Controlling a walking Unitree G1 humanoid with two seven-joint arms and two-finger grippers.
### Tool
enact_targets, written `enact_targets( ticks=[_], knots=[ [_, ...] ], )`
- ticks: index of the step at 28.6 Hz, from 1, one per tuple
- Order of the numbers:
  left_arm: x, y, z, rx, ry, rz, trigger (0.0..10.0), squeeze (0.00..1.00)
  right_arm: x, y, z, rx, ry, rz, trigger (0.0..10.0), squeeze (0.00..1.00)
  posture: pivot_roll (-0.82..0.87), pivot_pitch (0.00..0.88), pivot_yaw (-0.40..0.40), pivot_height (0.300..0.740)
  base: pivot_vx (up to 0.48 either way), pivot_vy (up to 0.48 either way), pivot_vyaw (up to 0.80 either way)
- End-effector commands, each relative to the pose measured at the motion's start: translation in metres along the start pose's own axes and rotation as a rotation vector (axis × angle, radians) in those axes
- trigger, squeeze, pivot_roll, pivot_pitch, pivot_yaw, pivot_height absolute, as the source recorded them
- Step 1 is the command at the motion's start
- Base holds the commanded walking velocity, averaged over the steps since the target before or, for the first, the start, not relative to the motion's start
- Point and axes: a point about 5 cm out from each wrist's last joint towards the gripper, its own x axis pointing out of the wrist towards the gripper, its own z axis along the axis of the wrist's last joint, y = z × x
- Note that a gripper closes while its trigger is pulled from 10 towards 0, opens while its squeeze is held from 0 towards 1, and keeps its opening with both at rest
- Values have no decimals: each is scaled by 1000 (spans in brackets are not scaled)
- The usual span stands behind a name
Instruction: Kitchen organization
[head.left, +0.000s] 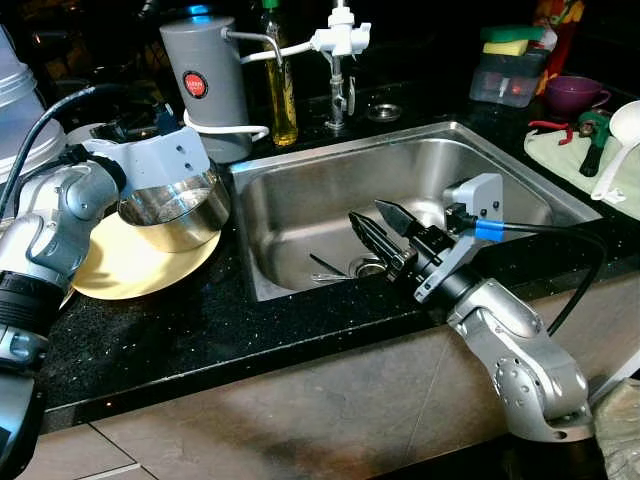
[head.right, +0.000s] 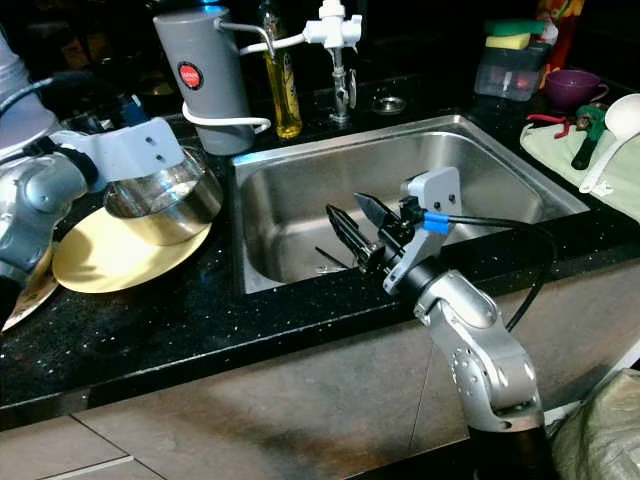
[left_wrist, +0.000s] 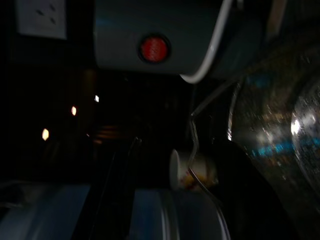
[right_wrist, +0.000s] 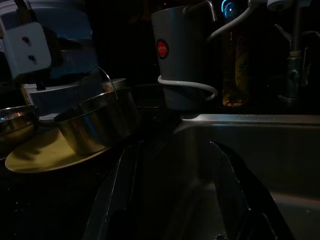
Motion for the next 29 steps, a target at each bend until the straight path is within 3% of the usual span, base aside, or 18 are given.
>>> enact_targets(
  ticks=[1,10,29],
  knots=[
    [-2,5,-10,0,42,-11,10000,0,1,3,-3,-5,11,14,10000,0,-127,5,56,740,0,0,0],
    [6,0,-17,-24,63,-10,10000,0,-2,19,3,-6,-22,149,10000,0,-134,5,55,740,0,0,0],
    [23,-8,-7,-11,21,-31,10000,0,-9,34,10,24,-31,236,10000,0,-151,50,44,740,0,0,0]
  ],
)
